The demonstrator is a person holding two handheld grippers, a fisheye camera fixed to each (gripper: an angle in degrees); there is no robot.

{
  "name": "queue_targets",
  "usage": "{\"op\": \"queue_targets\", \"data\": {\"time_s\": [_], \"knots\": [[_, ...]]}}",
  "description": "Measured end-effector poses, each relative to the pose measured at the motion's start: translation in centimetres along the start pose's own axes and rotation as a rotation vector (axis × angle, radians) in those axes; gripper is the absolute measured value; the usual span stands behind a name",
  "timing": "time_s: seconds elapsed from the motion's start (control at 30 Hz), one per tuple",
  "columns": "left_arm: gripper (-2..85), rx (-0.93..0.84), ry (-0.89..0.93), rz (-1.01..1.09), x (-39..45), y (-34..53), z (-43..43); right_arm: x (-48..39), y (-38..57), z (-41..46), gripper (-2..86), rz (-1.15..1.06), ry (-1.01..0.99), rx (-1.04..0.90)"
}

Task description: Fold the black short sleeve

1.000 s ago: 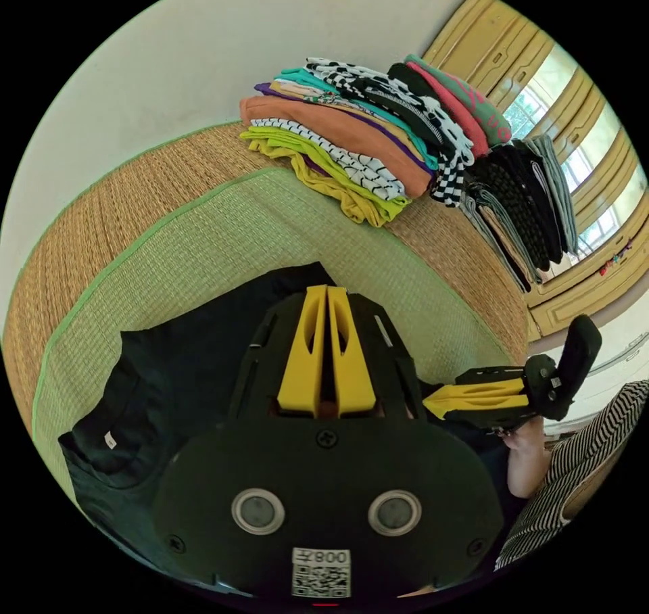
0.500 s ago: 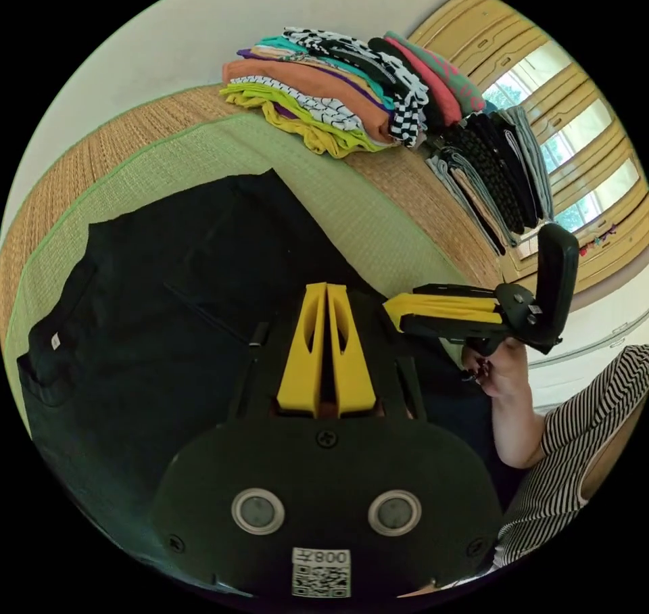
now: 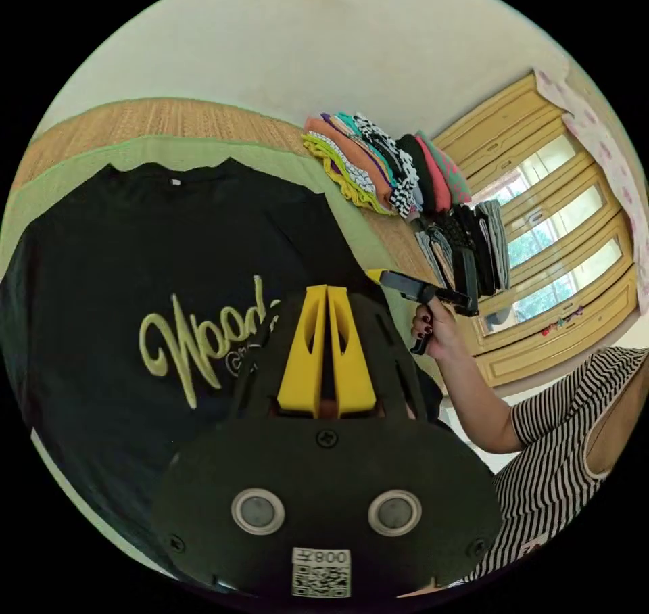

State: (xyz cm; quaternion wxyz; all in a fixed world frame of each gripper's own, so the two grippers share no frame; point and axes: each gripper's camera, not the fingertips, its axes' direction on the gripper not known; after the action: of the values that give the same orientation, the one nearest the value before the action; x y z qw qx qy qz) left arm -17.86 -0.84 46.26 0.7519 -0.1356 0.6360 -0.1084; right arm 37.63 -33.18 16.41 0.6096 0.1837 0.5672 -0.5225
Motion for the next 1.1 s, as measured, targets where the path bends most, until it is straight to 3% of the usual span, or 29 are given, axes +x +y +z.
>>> {"op": "queue_targets", "data": {"time_s": [0.2, 0.4, 0.67, 0.83, 1.1], "knots": [[9.6, 0.304, -0.245, -0.428, -8.1, 11.5, -15.4, -2.0, 0.4, -1.5, 0.8, 0.031, -0.044, 0.045], [13.6, 0.439, -0.249, -0.614, -14.2, 16.1, -22.6, -12.4, -2.8, 4.3, 3.6, -0.179, -0.131, -0.098], [4.4, 0.498, -0.144, -0.647, -17.3, 19.3, -25.7, -32.4, -7.3, 19.5, 7.5, -0.571, -0.133, -0.389], [3.0, 0.551, -0.101, -0.632, -16.9, 21.9, -27.2, -44.2, -7.5, 29.5, 9.3, -0.757, -0.092, -0.532], [2.5, 0.464, -0.173, -0.533, -14.9, 23.2, -28.4, -55.3, -6.2, 40.7, 9.3, -0.926, 0.109, -0.594]]}}
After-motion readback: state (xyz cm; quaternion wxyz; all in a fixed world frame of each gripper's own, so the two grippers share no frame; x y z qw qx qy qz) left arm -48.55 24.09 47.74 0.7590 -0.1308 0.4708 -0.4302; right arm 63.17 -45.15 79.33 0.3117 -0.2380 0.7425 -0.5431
